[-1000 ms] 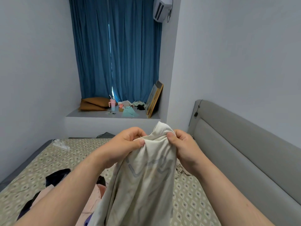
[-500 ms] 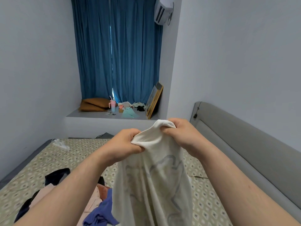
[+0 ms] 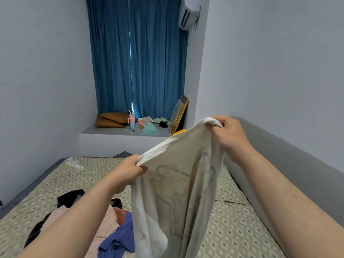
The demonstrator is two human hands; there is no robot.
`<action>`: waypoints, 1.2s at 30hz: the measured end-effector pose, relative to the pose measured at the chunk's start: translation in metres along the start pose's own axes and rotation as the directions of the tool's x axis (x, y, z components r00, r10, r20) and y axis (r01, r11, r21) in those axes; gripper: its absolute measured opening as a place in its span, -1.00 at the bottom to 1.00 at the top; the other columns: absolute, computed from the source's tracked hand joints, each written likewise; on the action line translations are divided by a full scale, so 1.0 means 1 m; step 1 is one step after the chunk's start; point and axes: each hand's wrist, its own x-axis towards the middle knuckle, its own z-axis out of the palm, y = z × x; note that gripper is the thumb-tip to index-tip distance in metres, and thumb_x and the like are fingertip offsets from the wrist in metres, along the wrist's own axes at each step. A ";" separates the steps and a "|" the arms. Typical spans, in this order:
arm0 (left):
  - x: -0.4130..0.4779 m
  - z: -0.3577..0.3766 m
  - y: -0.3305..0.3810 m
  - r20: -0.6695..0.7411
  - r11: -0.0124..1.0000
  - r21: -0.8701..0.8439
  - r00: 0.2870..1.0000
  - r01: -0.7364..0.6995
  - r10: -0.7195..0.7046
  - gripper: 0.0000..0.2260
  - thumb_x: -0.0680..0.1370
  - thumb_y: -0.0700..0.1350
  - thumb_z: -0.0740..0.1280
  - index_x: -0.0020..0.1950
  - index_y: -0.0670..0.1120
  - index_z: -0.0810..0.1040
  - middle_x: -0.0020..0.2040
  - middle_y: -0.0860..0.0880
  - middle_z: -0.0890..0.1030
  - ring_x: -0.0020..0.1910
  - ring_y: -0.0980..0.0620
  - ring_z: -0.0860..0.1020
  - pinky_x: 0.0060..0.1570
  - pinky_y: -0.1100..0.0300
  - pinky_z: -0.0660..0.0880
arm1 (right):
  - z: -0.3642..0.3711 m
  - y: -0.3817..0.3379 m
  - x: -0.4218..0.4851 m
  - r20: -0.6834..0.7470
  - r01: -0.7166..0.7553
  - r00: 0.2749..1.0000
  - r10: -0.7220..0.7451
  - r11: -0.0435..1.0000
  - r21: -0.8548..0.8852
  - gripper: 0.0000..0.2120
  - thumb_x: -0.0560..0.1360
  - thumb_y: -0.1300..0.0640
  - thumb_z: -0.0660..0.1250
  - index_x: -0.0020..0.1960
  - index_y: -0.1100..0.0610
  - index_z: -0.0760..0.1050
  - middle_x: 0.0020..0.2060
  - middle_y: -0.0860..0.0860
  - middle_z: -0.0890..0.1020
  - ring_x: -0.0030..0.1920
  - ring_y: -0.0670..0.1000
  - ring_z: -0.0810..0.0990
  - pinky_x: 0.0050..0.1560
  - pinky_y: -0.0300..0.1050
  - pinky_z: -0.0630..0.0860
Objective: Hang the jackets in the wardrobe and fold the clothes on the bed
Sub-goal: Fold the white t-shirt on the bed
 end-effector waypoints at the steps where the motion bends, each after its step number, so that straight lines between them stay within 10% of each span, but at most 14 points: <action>1: -0.001 -0.004 -0.002 0.002 0.998 -0.061 1.000 0.023 -0.023 -0.86 0.53 -0.28 0.27 0.07 -0.18 0.50 0.00 -0.28 0.59 -0.09 -0.13 0.53 -0.14 0.05 0.39 | -0.002 0.003 -0.001 0.021 0.011 1.000 -0.010 0.999 -0.034 -0.67 0.55 0.18 0.35 -0.29 -0.18 0.63 -0.43 -0.27 0.55 -0.37 -0.28 0.46 -0.36 -0.42 0.35; 11: -0.028 -0.061 0.047 -0.039 0.849 -0.521 0.996 -0.091 0.083 -0.52 0.33 -0.27 0.41 0.25 -0.27 0.50 0.09 -0.27 0.62 0.00 -0.17 0.61 -0.10 0.03 0.54 | -0.026 0.007 -0.012 0.172 0.048 0.985 0.023 0.918 -0.394 -0.62 0.40 -0.06 0.54 -0.38 0.06 0.40 -0.50 -0.12 0.44 -0.48 -0.16 0.36 -0.44 -0.19 0.25; 16: -0.026 -0.078 0.076 -0.201 0.868 -0.435 0.965 -0.240 0.166 -0.90 0.56 -0.20 0.39 -0.04 -0.12 0.48 -0.10 -0.14 0.52 -0.15 -0.04 0.53 -0.18 0.09 0.53 | -0.023 -0.003 -0.023 0.485 0.268 0.870 0.092 0.736 -0.621 -0.47 0.40 -0.11 0.53 -0.47 0.09 0.28 -0.42 0.09 0.41 -0.35 0.02 0.35 -0.30 0.01 0.30; 20: -0.030 -0.093 0.092 -0.239 0.787 -0.497 0.930 -0.366 0.281 -0.79 0.57 -0.32 0.33 -0.17 -0.07 0.40 -0.24 -0.05 0.51 -0.28 0.03 0.50 -0.23 0.12 0.48 | -0.013 0.006 -0.044 0.465 0.300 0.828 0.315 0.452 -0.840 -0.50 0.38 -0.32 0.40 -0.43 0.07 0.40 -0.42 0.01 0.52 -0.30 0.05 0.45 -0.30 -0.06 0.35; 23: -0.039 -0.108 0.092 -0.235 0.831 -0.367 0.906 -0.418 0.352 -0.80 0.48 -0.17 0.42 -0.21 -0.03 0.39 -0.28 0.01 0.43 -0.32 0.07 0.41 -0.30 0.17 0.37 | -0.013 0.011 -0.063 0.437 0.065 0.763 0.475 0.617 -0.784 -0.52 0.40 -0.26 0.44 -0.36 0.14 0.45 -0.43 -0.02 0.49 -0.35 0.01 0.46 -0.33 -0.10 0.29; 28: -0.059 -0.123 0.071 -0.177 0.834 0.446 0.881 -0.326 0.439 -0.76 0.58 -0.03 0.36 -0.22 0.01 0.36 -0.26 0.07 0.44 -0.32 0.15 0.37 -0.37 0.19 0.24 | -0.013 -0.008 -0.071 0.360 -0.277 0.833 0.420 0.880 -0.386 -0.87 0.51 0.17 0.43 -0.10 0.19 0.50 -0.21 0.12 0.52 -0.20 0.05 0.51 -0.22 -0.08 0.45; 36: -0.096 -0.147 0.026 -0.097 0.954 0.170 0.959 -0.248 0.267 -0.77 0.39 -0.18 0.55 -0.08 0.01 0.54 -0.21 0.07 0.52 -0.22 0.09 0.47 -0.24 0.17 0.40 | -0.015 -0.056 -0.077 0.329 -0.167 0.902 0.280 0.928 -0.333 -0.64 0.43 0.33 0.28 0.14 0.00 0.55 -0.04 0.11 0.64 -0.06 0.08 0.59 -0.06 -0.04 0.50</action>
